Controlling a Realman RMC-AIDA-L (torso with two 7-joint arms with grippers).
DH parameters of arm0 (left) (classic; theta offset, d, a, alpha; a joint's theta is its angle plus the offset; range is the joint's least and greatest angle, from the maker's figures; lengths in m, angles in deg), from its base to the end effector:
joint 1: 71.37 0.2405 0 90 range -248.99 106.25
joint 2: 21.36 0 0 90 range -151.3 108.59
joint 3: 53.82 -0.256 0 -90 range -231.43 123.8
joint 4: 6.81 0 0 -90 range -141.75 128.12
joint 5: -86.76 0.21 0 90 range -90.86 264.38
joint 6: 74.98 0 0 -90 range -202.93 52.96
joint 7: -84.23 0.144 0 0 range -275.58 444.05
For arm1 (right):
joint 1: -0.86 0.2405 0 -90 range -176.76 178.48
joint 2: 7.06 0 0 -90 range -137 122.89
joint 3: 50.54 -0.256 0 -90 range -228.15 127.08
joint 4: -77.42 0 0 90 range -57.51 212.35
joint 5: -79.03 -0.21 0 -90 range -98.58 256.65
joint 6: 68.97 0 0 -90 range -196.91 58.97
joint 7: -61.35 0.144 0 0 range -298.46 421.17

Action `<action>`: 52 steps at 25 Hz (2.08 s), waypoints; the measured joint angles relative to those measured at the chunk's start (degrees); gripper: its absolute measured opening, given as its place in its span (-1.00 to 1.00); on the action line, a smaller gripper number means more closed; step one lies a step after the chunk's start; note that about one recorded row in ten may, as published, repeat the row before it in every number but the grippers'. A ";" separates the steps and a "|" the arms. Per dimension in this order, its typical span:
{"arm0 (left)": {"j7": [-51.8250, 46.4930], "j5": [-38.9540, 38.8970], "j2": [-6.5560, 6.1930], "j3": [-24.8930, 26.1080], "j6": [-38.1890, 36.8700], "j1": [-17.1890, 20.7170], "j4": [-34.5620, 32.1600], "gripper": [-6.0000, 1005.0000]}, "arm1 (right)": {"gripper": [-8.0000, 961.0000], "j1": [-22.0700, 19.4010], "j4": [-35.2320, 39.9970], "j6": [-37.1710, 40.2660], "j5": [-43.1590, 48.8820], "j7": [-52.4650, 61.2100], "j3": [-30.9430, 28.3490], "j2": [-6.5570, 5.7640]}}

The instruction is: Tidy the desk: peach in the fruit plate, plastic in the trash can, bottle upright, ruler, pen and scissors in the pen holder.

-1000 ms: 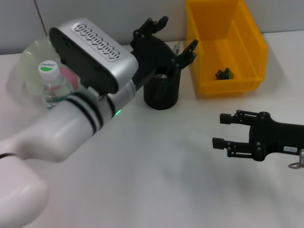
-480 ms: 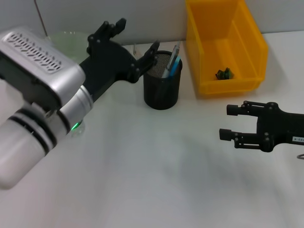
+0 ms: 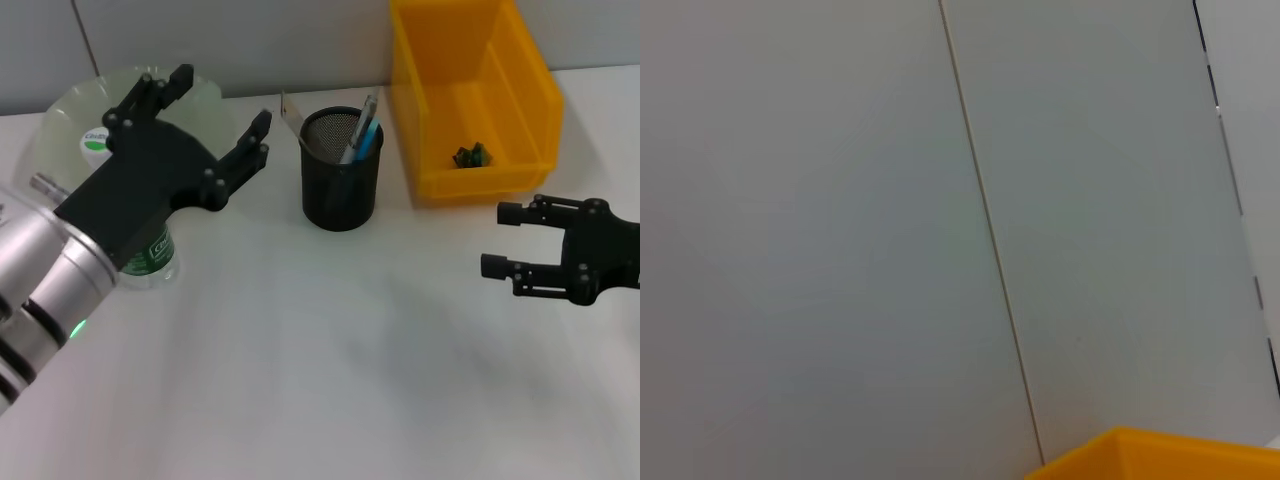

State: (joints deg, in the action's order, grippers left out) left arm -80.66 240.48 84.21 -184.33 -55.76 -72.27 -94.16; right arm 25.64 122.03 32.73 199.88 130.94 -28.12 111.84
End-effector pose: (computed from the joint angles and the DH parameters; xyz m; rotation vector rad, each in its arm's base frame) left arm -0.1604 0.2804 -0.0232 -2.0691 -0.2132 -0.6914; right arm 0.2975 0.2923 0.0507 -2.6072 0.4639 0.7356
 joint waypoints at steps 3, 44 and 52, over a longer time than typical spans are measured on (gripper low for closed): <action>-0.03 -0.22 -0.44 -0.64 1.29 0.97 0.37 0.59 | 0.56 0.05 0.72 0.21 -0.63 0.15 0.00 0.04; 0.01 1.23 -3.32 -10.67 -2.33 5.42 8.21 0.59 | 0.56 0.42 -1.26 -2.20 -3.34 1.59 16.30 0.05; 0.09 1.23 -3.26 -10.46 -2.46 5.39 7.96 0.59 | 0.56 0.35 -1.49 -2.67 -3.24 1.61 16.41 0.04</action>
State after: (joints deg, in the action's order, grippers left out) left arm -80.57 241.71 80.95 -194.79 -58.22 -66.89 -86.20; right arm 25.98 120.54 30.05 196.64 132.54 -11.71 111.88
